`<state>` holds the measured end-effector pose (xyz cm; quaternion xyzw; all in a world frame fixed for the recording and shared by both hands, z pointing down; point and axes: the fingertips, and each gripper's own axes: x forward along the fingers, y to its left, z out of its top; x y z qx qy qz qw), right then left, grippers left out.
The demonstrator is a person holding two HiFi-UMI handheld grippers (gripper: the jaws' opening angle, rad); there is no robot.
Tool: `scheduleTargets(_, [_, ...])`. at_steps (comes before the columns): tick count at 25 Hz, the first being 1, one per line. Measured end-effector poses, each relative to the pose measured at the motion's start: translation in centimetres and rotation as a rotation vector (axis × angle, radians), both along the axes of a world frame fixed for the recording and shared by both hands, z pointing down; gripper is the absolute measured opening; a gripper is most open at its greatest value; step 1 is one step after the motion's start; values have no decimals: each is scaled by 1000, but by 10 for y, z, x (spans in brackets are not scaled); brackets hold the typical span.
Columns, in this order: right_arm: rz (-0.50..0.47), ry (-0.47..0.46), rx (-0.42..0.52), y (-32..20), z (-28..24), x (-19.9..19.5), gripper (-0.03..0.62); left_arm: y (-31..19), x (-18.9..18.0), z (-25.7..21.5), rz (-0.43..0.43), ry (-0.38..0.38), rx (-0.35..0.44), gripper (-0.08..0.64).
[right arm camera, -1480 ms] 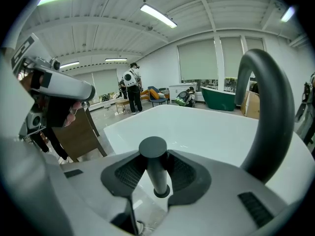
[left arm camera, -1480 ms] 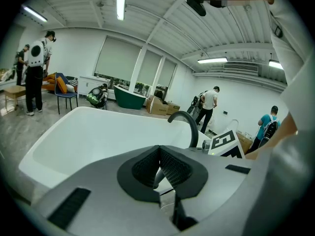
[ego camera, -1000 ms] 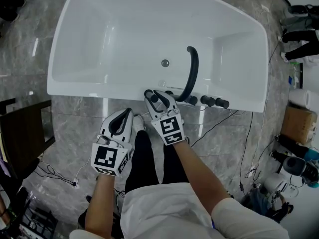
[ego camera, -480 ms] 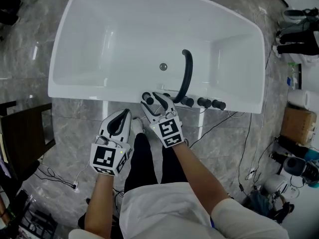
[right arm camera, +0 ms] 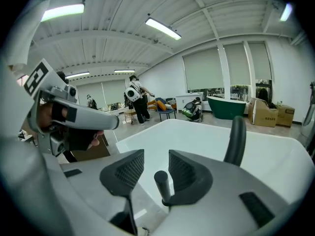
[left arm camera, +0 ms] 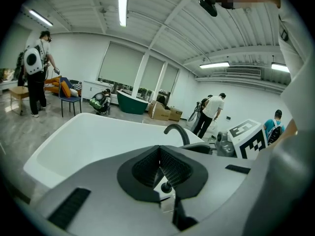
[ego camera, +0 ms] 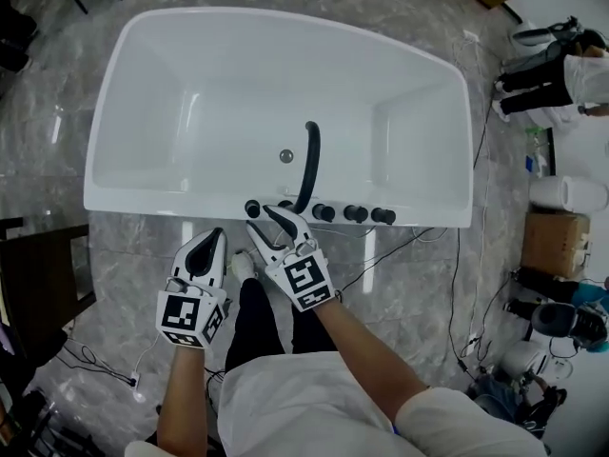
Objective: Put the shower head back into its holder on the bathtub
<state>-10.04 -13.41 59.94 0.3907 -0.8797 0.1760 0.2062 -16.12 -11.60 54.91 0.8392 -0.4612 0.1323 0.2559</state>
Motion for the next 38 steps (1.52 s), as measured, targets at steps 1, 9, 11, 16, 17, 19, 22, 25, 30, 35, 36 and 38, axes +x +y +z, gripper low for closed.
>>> scheduleTargets(1, [-3,-10,3,2,-9,3,162,0,3,-6,-5,3,6,11])
scheduleTargets(9, [-40,-70,11,24,-52,32,66,9,30,-46,-45,4,53,11])
scheduleTargets(11, [-59,-81,24,25,-65,39,50,11,36,-55,-55,-5,63,11])
scheduleTargets(16, [-97,-133,49,29,-99,60,35,18,51,-75,-76,-29,83,11])
scheduleTargets(17, [-108,-144,52,32,-105,65,33,20,54,-80,-82,-31,87,11])
scheduleTargets(19, [-132,-158,59,36,-115,72,29,23,59,-89,-97,-36,99,11])
scheduleTargets(22, [-157,-176,73,41,-126,83,25,29,68,-103,-120,-40,123,11])
scheduleTargets(25, [-181,-201,95,47,-140,99,18,43,79,-118,-160,-48,150,11])
scheduleTargets(30, [-227,-222,128,63,-158,122,17,69,92,-126,-209,-68,167,11])
scheduleTargets(35, [-276,-222,160,66,-177,133,17,73,87,-141,-241,-76,192,11])
scheduleTargets(36, [-275,-218,167,67,-180,135,17,74,87,-143,-237,-77,198,11])
scheduleTargets(38, [-267,-207,183,69,-185,138,18,76,85,-147,-226,-79,209,11])
